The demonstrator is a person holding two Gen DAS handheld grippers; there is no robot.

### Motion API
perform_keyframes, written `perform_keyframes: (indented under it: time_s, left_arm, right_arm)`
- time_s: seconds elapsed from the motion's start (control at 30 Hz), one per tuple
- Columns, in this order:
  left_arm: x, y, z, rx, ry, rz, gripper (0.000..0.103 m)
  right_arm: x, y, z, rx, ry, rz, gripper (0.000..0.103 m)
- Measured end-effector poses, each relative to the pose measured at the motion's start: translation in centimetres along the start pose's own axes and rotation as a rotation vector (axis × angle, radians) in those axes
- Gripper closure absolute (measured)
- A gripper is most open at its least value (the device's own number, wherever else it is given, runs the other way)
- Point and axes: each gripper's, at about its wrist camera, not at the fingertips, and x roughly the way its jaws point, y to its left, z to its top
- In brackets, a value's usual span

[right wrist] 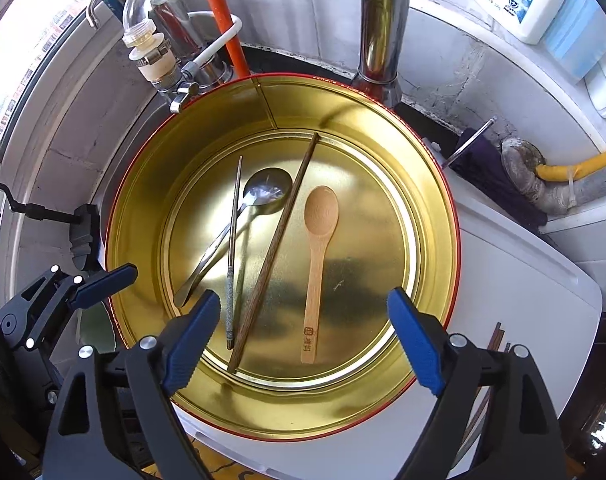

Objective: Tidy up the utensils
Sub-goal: 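Open both tools to drop the chopstick and wooden spoon into the tin, then move both tools back toward the utensils on the board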

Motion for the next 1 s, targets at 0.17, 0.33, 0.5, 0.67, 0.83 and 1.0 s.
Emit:
perform_keyframes:
  time_s: [0.17,0.33,0.5,0.67,0.83,1.0]
  left_arm:
    - [-0.3,0.3,-0.1,-0.024,-0.015,-0.022,0.034]
    - [-0.7,0.2,0.0,-0.030,-0.033,-0.038,0.034]
    - [-1.3,0.2,-0.1,-0.039,-0.052,-0.047,0.033]
    - [-1.5,0.0,-0.2,-0.035,-0.059,-0.053,0.034]
    - [-2.0,-0.4,-0.6,-0.040,-0.071,-0.066,0.034]
    - [-2.5,-2.2,-1.5,-0.015,-0.085,-0.097,0.034]
  right_arm:
    - [-0.3,0.4,-0.3,-0.004,-0.008,-0.002,0.014]
    - [-0.7,0.6,-0.5,-0.015,-0.022,-0.009,0.014]
    - [-1.4,0.2,-1.2,0.008,-0.061,-0.020,0.013]
    - [-2.1,-0.5,-1.5,0.048,-0.075,0.011,0.013]
    - [-3.7,-1.3,-2.7,0.087,-0.130,0.038,0.013]
    - [-4.7,-3.8,-4.6,0.183,-0.158,0.091,0.012]
